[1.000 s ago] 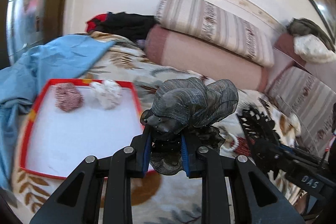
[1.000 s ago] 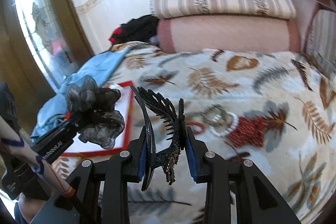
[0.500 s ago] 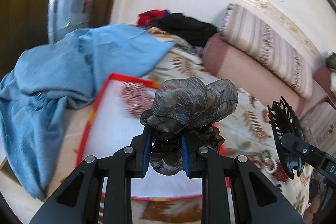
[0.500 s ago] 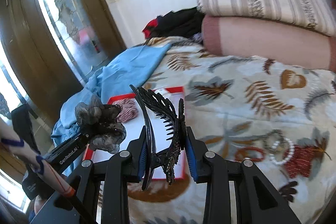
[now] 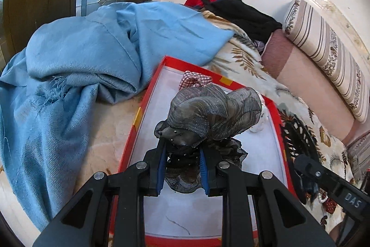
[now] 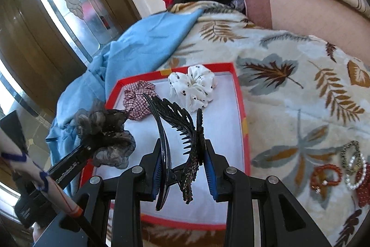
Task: Organize jewelry
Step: 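Open the right tool over the tray while the left tool releases the grey scrunchie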
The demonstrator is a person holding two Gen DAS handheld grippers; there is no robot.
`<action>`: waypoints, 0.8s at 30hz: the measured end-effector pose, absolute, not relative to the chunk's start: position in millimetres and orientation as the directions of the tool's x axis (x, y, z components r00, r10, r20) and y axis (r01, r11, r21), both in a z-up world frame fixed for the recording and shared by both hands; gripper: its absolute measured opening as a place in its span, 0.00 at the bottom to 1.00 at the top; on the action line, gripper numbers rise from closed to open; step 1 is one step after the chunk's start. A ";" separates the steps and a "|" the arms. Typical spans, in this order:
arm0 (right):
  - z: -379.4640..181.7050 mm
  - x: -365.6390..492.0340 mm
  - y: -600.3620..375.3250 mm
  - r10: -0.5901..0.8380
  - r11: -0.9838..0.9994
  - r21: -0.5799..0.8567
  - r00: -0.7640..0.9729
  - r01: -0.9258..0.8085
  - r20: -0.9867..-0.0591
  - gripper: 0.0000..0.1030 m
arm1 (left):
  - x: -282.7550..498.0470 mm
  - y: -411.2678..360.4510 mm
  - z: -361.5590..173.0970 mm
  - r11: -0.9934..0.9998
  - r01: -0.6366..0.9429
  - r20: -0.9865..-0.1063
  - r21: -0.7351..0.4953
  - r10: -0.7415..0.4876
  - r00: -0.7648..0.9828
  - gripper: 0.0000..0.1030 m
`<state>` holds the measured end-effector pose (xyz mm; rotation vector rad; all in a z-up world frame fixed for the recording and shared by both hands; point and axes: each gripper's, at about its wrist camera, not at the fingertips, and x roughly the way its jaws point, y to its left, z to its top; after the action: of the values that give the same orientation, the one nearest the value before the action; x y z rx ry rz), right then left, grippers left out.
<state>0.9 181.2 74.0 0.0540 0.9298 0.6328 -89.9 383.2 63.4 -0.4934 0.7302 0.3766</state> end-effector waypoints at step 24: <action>30.9 43.4 219.6 0.473 0.841 0.273 0.391 -0.467 -0.790 0.34 | -61.2 396.3 46.4 0.821 -0.500 -0.745 -0.276 0.146 0.651 0.28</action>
<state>43.4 219.6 30.9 0.0068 1.0051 0.5967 -61.2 396.3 46.4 -0.4927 0.7824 0.3838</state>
